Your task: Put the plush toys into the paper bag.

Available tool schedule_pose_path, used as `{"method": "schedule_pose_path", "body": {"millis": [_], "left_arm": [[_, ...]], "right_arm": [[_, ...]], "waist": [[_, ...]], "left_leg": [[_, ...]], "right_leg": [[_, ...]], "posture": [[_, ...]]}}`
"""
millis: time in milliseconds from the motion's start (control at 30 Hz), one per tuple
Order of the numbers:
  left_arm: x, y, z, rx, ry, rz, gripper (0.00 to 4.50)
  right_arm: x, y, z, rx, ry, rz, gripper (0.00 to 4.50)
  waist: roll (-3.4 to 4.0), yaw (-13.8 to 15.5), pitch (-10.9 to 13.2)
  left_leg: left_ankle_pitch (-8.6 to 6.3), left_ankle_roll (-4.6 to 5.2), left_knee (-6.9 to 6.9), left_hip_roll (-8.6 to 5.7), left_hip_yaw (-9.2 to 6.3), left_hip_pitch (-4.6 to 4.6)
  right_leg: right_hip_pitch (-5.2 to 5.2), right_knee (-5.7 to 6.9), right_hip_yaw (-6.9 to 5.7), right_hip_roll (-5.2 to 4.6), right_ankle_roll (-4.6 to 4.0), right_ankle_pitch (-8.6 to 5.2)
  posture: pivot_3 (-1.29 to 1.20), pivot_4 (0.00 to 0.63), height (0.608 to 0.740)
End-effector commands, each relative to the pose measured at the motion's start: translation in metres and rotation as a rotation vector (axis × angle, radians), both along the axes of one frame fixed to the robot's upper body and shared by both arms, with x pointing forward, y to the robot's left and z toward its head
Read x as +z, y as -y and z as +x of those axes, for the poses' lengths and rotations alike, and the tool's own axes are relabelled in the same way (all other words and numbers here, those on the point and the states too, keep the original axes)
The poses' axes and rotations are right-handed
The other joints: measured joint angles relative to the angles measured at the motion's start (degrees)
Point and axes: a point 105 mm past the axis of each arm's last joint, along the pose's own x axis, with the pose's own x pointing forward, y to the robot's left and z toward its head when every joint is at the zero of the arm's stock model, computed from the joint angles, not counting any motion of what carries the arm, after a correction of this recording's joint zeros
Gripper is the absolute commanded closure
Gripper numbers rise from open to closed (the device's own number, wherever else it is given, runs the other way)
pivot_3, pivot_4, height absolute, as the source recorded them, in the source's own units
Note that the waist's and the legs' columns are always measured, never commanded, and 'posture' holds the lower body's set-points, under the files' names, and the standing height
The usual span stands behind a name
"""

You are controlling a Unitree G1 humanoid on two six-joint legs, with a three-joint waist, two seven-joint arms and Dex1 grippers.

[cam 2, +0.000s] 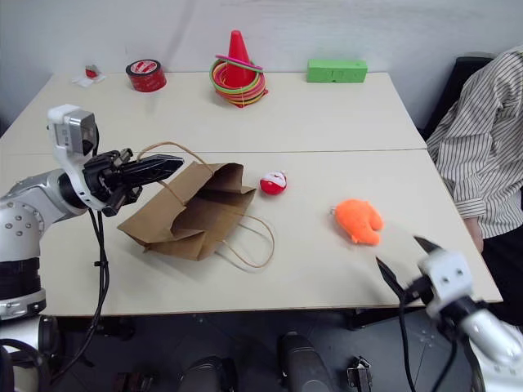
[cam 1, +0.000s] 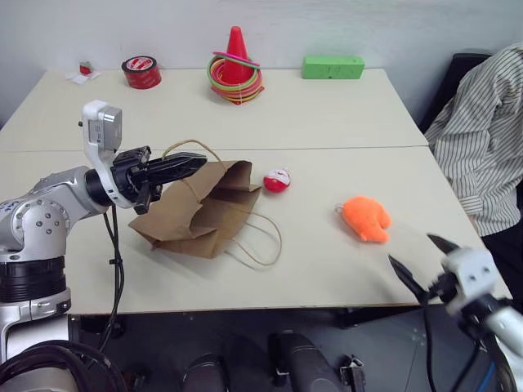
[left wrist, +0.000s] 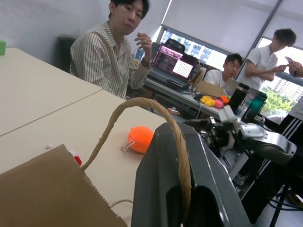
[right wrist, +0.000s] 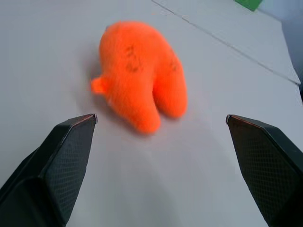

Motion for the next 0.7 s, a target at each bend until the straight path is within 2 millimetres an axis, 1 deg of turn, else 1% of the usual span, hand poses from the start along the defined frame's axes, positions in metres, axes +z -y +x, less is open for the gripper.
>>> {"method": "schedule_pose_path", "body": {"millis": [33, 133, 167, 233, 333, 400, 467, 533, 567, 633, 667, 700], "left_arm": [[0.015, -0.005, -0.01, -0.021, 0.061, 0.052, 4.5], [0.018, -0.01, -0.011, -0.016, 0.075, 0.092, 4.5], [0.018, -0.01, -0.011, -0.017, 0.078, 0.103, 4.5], [0.02, -0.011, -0.012, -0.021, 0.083, 0.112, 4.5], [0.024, -0.012, -0.011, -0.025, 0.09, 0.117, 4.5], [0.025, -0.013, -0.009, -0.024, 0.091, 0.122, 4.5], [0.025, -0.015, -0.007, -0.028, 0.087, 0.128, 4.5], [0.026, -0.016, -0.006, -0.035, 0.084, 0.131, 4.5], [0.027, -0.016, -0.005, -0.039, 0.082, 0.129, 4.5], [0.028, -0.017, -0.004, -0.046, 0.078, 0.124, 4.5], [0.028, -0.017, -0.004, -0.051, 0.076, 0.125, 4.5], [0.028, -0.017, -0.004, -0.056, 0.073, 0.126, 4.5]], "right_arm": [[0.004, -0.008, 0.018, -0.015, -0.035, -0.03, 0.03], [0.003, -0.017, 0.039, -0.008, -0.043, -0.06, 0.03], [0.001, -0.017, 0.047, -0.02, -0.045, -0.063, 0.2], [-0.008, -0.02, 0.062, -0.022, -0.111, -0.054, 0.58], [-0.014, -0.026, 0.074, 0.028, -0.182, -0.055, 1.6], [-0.015, -0.032, 0.075, 0.064, -0.226, -0.025, 2.31], [-0.013, -0.037, 0.074, 0.121, -0.254, -0.016, 2.94], [-0.001, -0.046, 0.072, 0.203, -0.232, 0.006, 3.55], [0.008, -0.056, 0.067, 0.288, -0.212, 0.034, 3.95], [0.033, -0.088, 0.045, 0.545, -0.158, 0.09, 4.36], [0.045, -0.104, 0.034, 0.661, -0.133, 0.113, 4.49], [0.052, -0.114, 0.027, 0.729, -0.126, 0.131, 4.5]], "waist": [[-0.01, 0.4, 0.0], [0.01, 0.4, 0.0], [0.01, 0.4, 0.0], [0.0, 0.4, 0.0], [0.0, 0.2, 0.0], [-0.02, 0.2, 0.0], [-0.04, 0.1, 0.0], [-0.04, -0.1, 0.0], [-0.04, -0.1, 0.0], [-0.02, -0.2, 0.0], [0.03, -0.2, 0.1], [0.09, -0.2, 0.1]], "left_leg": [[0.04, -0.1, -0.21, 0.01, -0.06, 0.0], [0.07, -0.17, -0.35, 0.02, -0.08, -0.05], [0.07, -0.16, -0.38, 0.01, -0.06, -0.05], [0.06, -0.16, -0.38, 0.01, -0.04, -0.06], [0.06, -0.12, -0.31, -0.01, 0.01, -0.03], [0.06, -0.12, -0.26, 0.0, 0.0, -0.02], [0.07, -0.11, -0.22, 0.0, 0.0, -0.01], [0.07, -0.11, -0.18, 0.0, 0.01, 0.01], [0.07, -0.11, -0.19, 0.0, 0.01, 0.01], [0.08, -0.12, -0.21, 0.02, 0.02, 0.02], [0.08, -0.13, -0.22, 0.03, 0.02, 0.01], [0.09, -0.15, -0.26, 0.03, 0.02, 0.01]], "right_leg": [[-0.02, -0.05, -0.05, 0.03, -0.08, -0.08], [-0.13, -0.07, -0.08, 0.03, -0.13, -0.26], [-0.15, -0.08, -0.07, 0.02, -0.11, -0.28], [-0.14, -0.11, -0.08, 0.02, -0.1, -0.3], [-0.12, -0.08, -0.05, 0.0, -0.08, -0.29], [-0.1, -0.04, -0.06, 0.0, -0.07, -0.28], [-0.08, -0.03, -0.06, 0.01, -0.05, -0.26], [-0.07, 0.01, -0.05, 0.01, -0.04, -0.25], [-0.06, 0.02, -0.05, 0.01, -0.04, -0.25], [-0.07, 0.03, -0.05, 0.04, -0.04, -0.25], [-0.08, 0.03, -0.05, 0.07, -0.04, -0.25], [-0.1, 0.04, -0.05, 0.09, -0.04, -0.25]], "posture": [[0.0, 0.15, 0.74], [0.0, 0.15, 0.74], [0.0, 0.15, 0.74], [0.0, 0.15, 0.74], [0.0, 0.15, 0.74], [0.0, 0.15, 0.74], [0.0, 0.15, 0.74], [0.0, 0.15, 0.74], [0.0, 0.15, 0.74], [0.0, 0.15, 0.74], [0.0, 0.15, 0.74], [0.0, 0.15, 0.74]]}}
